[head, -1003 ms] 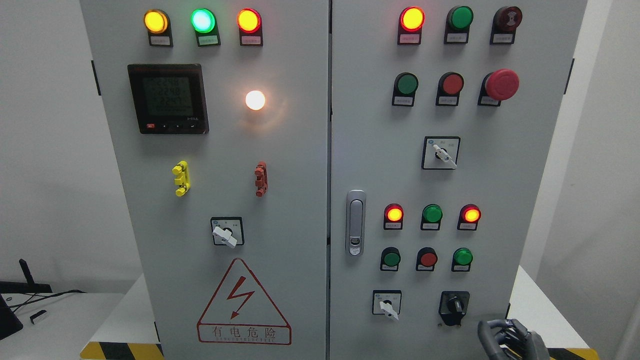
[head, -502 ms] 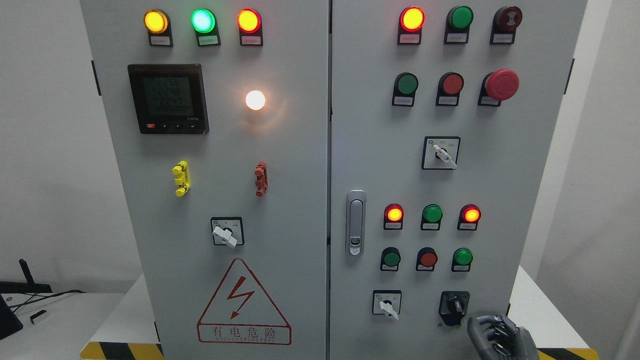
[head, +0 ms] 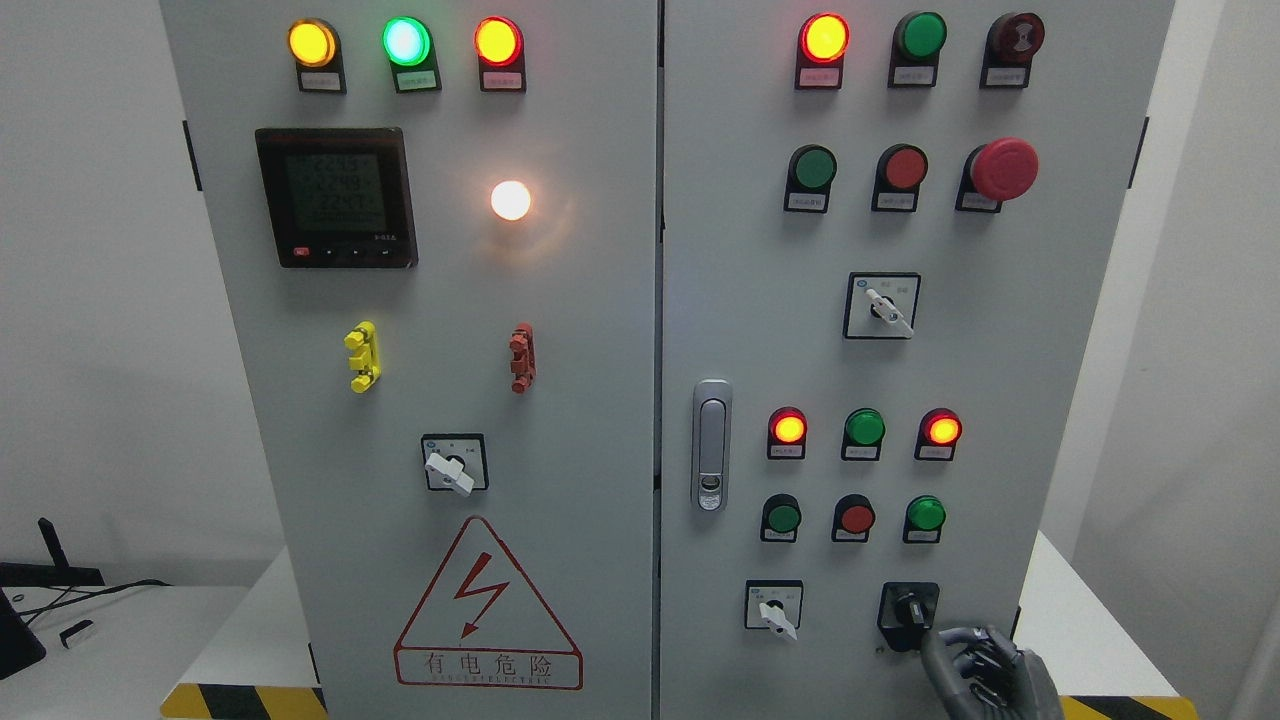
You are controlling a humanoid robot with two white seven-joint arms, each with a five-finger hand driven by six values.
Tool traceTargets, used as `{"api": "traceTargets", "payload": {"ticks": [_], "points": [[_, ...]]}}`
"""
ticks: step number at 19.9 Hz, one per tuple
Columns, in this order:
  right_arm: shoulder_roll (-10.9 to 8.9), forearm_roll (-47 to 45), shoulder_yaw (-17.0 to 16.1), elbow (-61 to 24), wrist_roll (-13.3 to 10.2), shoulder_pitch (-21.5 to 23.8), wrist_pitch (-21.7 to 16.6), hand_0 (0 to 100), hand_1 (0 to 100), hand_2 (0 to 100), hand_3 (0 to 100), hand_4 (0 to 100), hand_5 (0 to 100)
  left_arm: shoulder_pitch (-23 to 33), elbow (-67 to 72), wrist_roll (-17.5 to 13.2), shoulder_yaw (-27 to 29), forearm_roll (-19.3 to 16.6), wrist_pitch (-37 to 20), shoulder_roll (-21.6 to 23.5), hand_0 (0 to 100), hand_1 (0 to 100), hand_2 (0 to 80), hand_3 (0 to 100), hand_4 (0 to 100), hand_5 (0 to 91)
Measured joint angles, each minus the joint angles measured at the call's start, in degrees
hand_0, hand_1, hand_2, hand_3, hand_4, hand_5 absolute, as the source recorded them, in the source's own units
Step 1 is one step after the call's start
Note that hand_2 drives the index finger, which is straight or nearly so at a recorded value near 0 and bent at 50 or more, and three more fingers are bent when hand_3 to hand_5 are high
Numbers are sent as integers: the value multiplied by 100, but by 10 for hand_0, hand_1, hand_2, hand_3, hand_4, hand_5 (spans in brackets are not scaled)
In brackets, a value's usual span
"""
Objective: Trip black knob to open circuit
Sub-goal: 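Raise the right hand up toward the black rotary knob, then grip the black knob with the right hand and twist it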
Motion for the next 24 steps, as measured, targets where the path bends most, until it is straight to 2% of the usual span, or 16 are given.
{"api": "traceTargets", "payload": {"ticks": [24], "points": [[9, 0, 100, 41, -15, 93, -48, 460, 710, 531, 853, 772, 761, 0, 0, 0, 0, 0, 0, -1, 120, 389, 0, 0, 0, 0]]}}
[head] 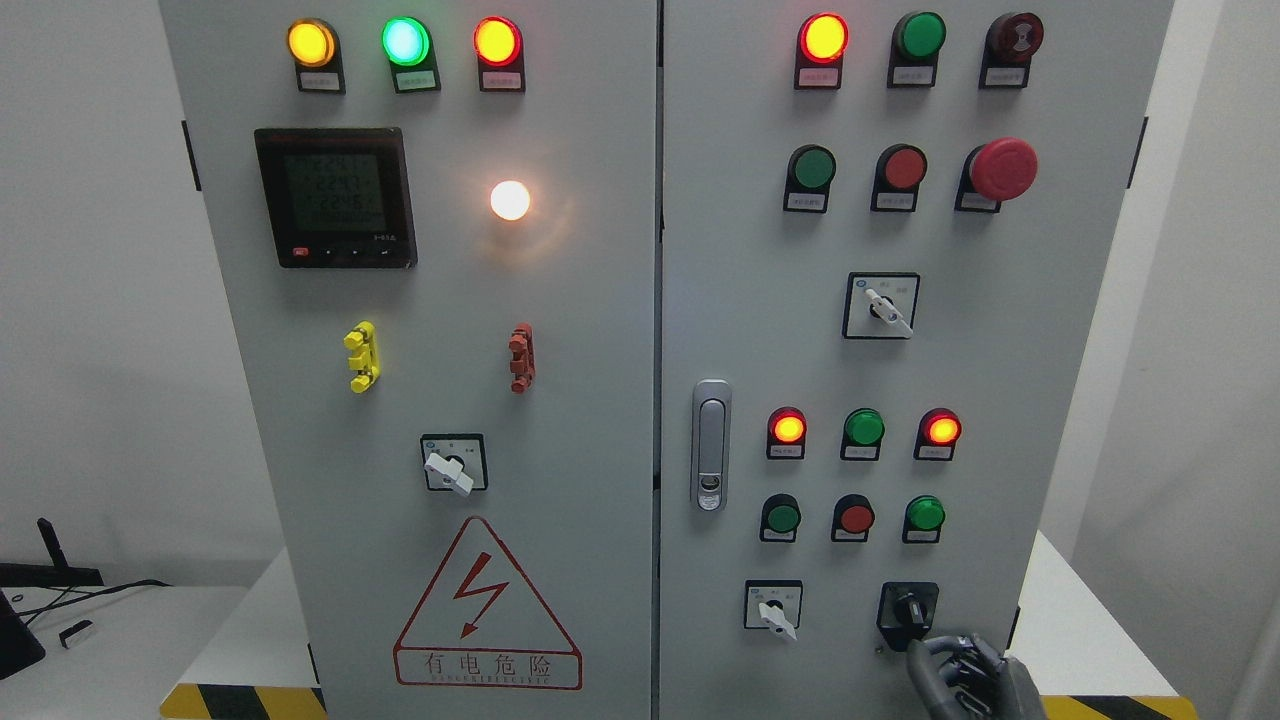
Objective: Trip black knob to open circuit
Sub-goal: 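Grip the black knob with the right hand and twist it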
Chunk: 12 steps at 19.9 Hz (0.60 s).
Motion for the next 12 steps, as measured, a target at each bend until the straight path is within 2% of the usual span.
{"api": "traceTargets", "payload": {"ticks": [12], "points": [[1, 0, 9, -37, -2, 5, 5, 457, 712, 530, 853, 772, 761, 0, 0, 0, 0, 0, 0, -1, 120, 389, 0, 0, 0, 0]]}}
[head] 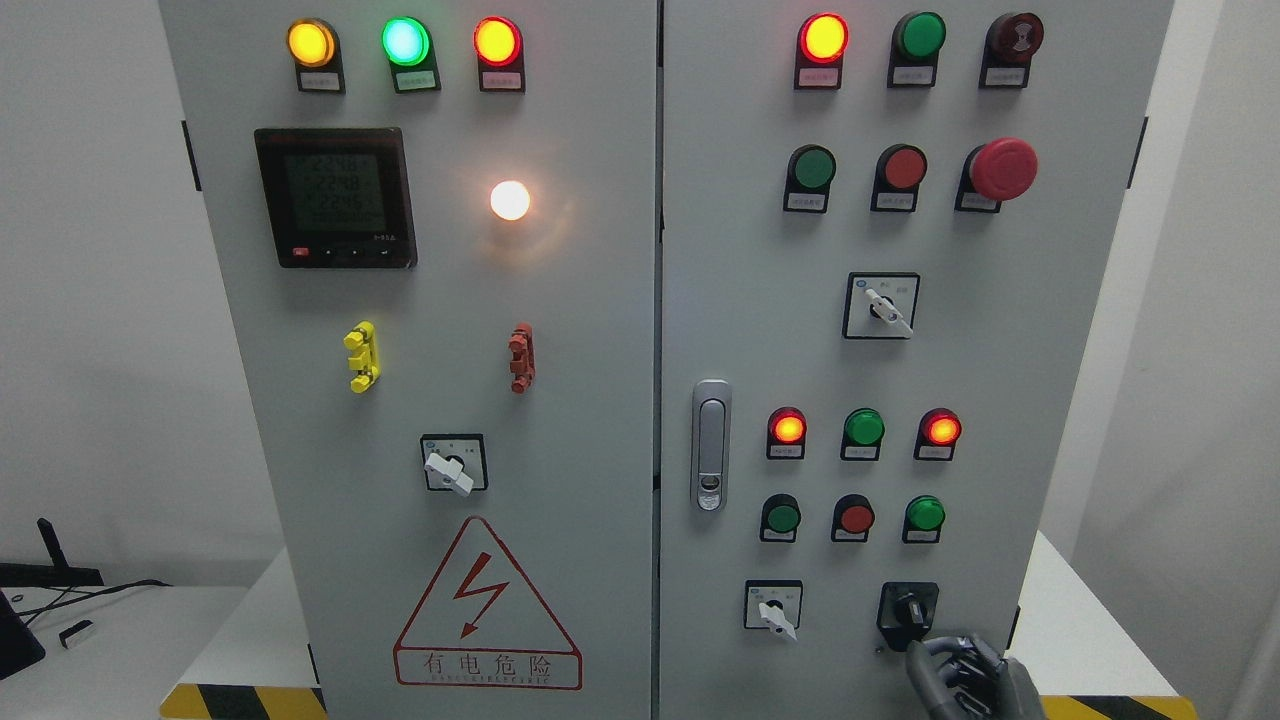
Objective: Trip black knob to open circuit
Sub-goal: 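Grip the black knob with the right hand and twist it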
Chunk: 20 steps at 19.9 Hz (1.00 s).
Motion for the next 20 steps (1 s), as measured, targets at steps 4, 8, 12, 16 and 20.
{"api": "traceTargets", "payload": {"ticks": [4, 8, 12, 16, 20], "points": [[0, 15, 10, -17, -3, -8, 19, 456, 713, 530, 854, 772, 762, 0, 0, 0, 0, 0, 0, 0, 120, 389, 0, 0, 0, 0], [63, 116, 43, -34, -17, -14, 35, 455, 714, 530, 854, 773, 762, 0, 0, 0, 0, 0, 0, 0, 120, 389, 0, 0, 0, 0], [127, 166, 74, -48, -22, -19, 38, 455, 714, 530, 853, 774, 762, 0, 0, 0, 0, 0, 0, 0, 120, 389, 0, 0, 0, 0], [167, 189, 96, -58, -42, -36, 40, 455, 716, 530, 853, 775, 762, 0, 0, 0, 0, 0, 0, 1, 120, 389, 0, 0, 0, 0], [201, 205, 166, -72, -42, -46, 50, 454, 718, 530, 853, 775, 762, 0, 0, 0, 0, 0, 0, 1, 120, 389, 0, 0, 0, 0]]}}
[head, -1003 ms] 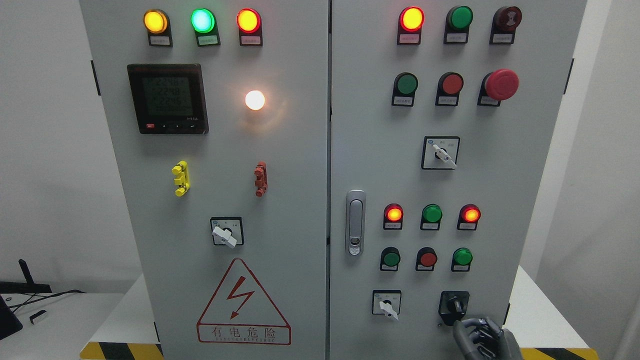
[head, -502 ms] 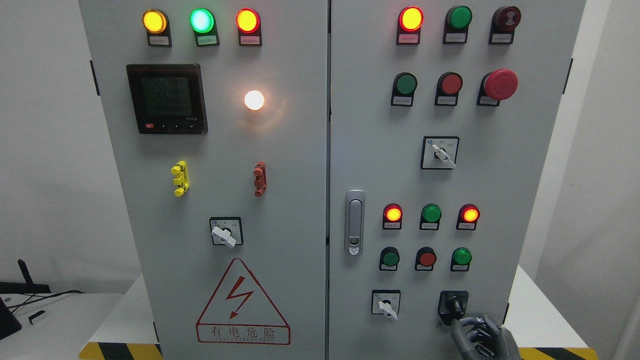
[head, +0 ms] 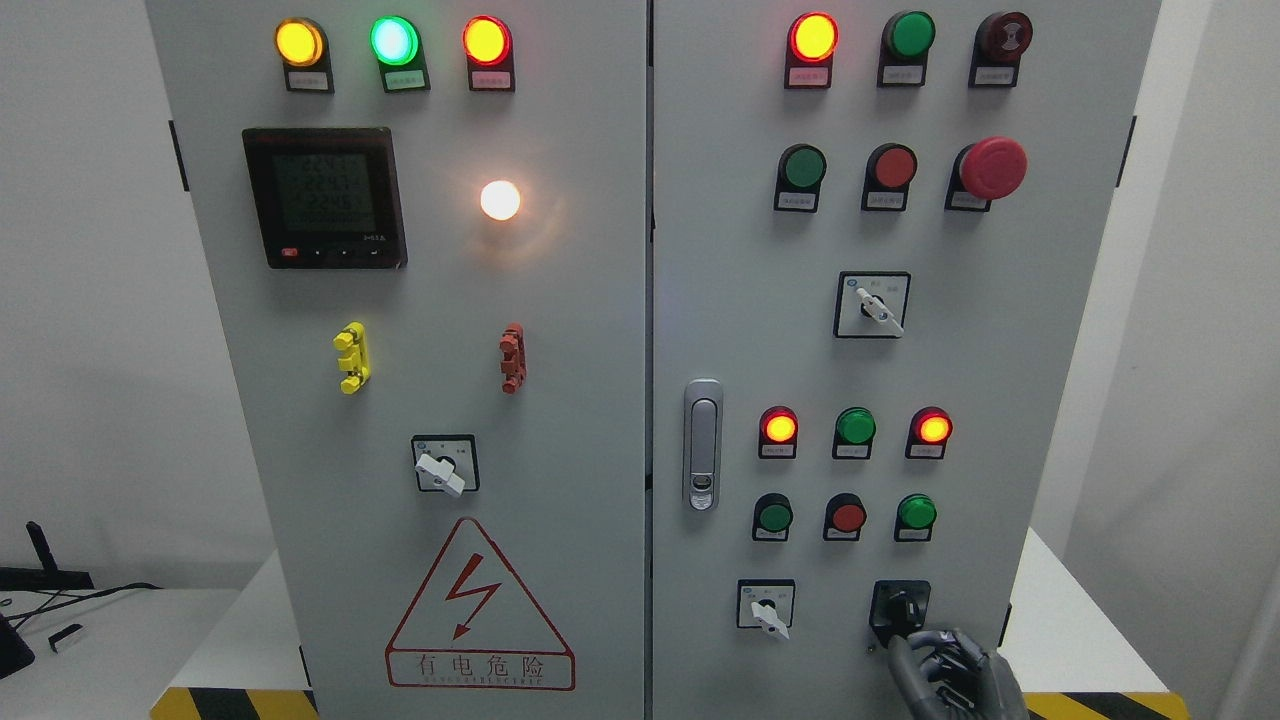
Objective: Trip black knob to open circuit
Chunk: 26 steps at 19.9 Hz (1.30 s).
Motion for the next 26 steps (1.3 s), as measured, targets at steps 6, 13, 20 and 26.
{"api": "traceTargets", "payload": {"ticks": [6, 13, 20, 26], "points": [[58, 10, 78, -24, 51, -7, 16, 454, 720, 530, 856, 775, 762, 0, 0, 0, 0, 0, 0, 0, 120, 389, 0, 0, 0, 0], [105, 15, 133, -43, 92, -7, 17, 454, 721, 529, 855, 776, 762, 0, 0, 0, 0, 0, 0, 0, 120, 389, 0, 0, 0, 0], [131, 22, 158, -55, 49, -8, 17, 456, 722, 527, 855, 776, 761, 0, 0, 0, 0, 0, 0, 0, 120, 389, 0, 0, 0, 0], [142, 32, 169, -56, 45, -9, 14, 457, 722, 527, 854, 776, 761, 0, 0, 0, 0, 0, 0, 0, 120, 389, 0, 0, 0, 0]]}}
